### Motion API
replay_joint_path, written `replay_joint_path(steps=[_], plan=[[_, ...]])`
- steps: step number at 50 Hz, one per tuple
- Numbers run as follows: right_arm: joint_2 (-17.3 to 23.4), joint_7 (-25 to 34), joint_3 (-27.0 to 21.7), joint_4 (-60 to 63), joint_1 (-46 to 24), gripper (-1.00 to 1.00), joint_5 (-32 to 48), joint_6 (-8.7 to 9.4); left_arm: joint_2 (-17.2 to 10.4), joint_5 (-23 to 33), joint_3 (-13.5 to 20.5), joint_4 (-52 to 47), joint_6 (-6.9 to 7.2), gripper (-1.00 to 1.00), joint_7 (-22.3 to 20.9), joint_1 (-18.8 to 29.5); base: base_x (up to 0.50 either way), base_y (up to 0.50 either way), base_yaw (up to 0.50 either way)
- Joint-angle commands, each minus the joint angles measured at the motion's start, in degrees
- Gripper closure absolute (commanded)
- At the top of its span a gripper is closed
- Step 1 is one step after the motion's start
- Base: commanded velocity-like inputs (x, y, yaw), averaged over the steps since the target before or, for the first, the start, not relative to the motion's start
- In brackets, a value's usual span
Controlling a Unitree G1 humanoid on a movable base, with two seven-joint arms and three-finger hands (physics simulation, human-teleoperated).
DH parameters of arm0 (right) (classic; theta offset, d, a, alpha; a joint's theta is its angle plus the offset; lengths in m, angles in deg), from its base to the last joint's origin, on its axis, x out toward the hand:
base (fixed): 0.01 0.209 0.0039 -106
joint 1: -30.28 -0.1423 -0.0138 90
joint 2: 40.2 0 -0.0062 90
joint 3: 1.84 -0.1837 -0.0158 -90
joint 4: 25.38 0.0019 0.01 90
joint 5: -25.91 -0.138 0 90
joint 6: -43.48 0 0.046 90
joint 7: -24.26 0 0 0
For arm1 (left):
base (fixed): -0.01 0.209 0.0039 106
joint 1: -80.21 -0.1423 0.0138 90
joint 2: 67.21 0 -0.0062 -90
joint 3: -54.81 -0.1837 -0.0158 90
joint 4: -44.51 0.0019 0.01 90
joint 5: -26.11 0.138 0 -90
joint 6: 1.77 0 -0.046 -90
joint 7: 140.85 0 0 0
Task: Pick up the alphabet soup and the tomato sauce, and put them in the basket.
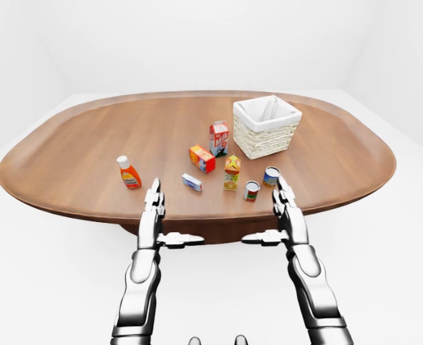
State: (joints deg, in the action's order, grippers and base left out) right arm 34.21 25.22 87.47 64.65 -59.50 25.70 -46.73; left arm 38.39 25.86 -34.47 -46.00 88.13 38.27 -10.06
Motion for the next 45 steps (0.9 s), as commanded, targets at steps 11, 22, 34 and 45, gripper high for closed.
replay_joint_path(steps=[11, 22, 34, 45], plan=[[0.5, 1.4, -1.0, 1.2, 1.1, -1.00, 0.2, -1.36, -0.6, 0.3, 1.2, -1.6, -0.90, -1.00, -1.0, -0.8, 0.00, 0.00, 0.00], [0.2, 0.7, -0.6, 6.1, 3.2, -1.00, 1.6, -4.78, -0.9, 4.4, 1.4, -6.8, -3.05, -1.00, 1.2, -1.9, 0.00, 0.00, 0.00], [0.0, 0.1, -0.6, 12.8, 5.4, -1.00, 2.2, -4.78, -0.9, 11.8, 1.6, -15.5, -4.90, -1.00, 3.5, -3.5, 0.00, 0.00, 0.00], [-0.3, -0.5, -0.7, 18.6, 7.0, -1.00, 2.8, -4.78, -0.8, 16.5, 1.7, -20.8, -4.90, -1.00, 4.6, -4.5, 0.00, 0.00, 0.00]])
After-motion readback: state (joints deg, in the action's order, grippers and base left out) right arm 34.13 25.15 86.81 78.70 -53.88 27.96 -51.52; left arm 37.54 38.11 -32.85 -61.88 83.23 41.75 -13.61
